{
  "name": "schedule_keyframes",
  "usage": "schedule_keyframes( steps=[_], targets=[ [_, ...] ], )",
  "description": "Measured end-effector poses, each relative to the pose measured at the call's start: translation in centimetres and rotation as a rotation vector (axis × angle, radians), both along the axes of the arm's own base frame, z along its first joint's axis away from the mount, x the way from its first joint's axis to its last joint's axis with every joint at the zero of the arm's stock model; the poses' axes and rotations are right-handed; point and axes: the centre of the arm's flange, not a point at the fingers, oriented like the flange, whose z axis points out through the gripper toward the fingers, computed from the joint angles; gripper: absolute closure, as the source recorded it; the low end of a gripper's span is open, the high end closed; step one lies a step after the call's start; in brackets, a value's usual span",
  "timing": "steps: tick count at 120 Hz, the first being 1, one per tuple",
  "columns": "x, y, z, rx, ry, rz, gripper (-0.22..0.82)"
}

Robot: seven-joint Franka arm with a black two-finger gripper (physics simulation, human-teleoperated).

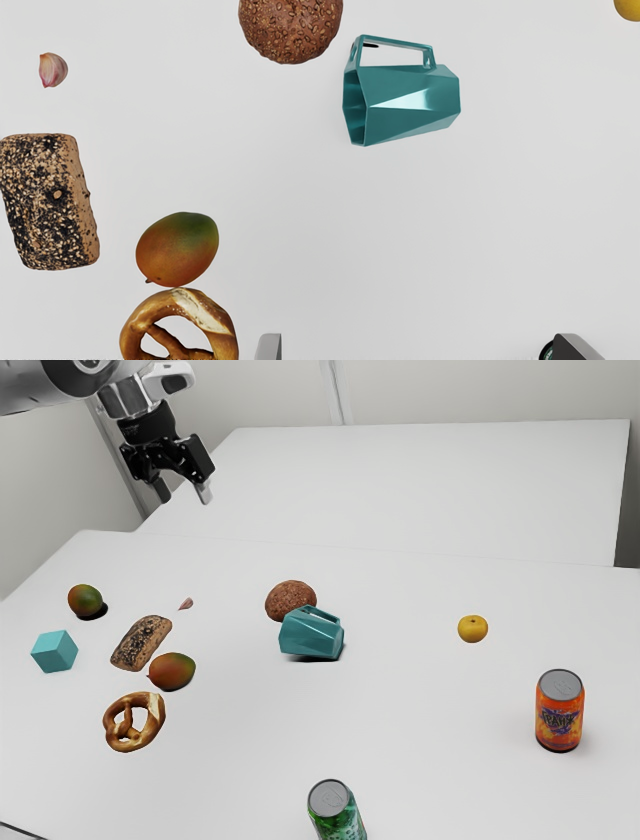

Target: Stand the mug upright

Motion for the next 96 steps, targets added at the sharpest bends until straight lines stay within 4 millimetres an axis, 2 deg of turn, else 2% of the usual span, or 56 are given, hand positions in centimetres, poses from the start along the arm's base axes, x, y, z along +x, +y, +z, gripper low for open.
schedule_keyframes(
  steps=[15,20,24,32,50,62,80,96],
  targets=[
    [0.0,0.0,0.0,-0.003,0.002,0.002,0.01],
    [0.1,-0.1,-0.8,-0.017,0.01,0.002,0.01],
    [0.1,-0.4,-2.2,-0.049,0.029,0.004,0.02],
    [0.1,-0.9,-6.4,-0.154,0.082,0.02,0.02],
    [-0.6,-0.9,-15.8,-0.479,0.151,0.11,0.02],
    [-0.2,0.7,-18.3,-0.63,0.104,0.159,0.02],
    [1.6,5.0,-22.5,-0.766,0.005,0.232,0.02],
    [3.0,6.4,-28.6,-0.88,-0.025,0.266,0.02]
  ],
)
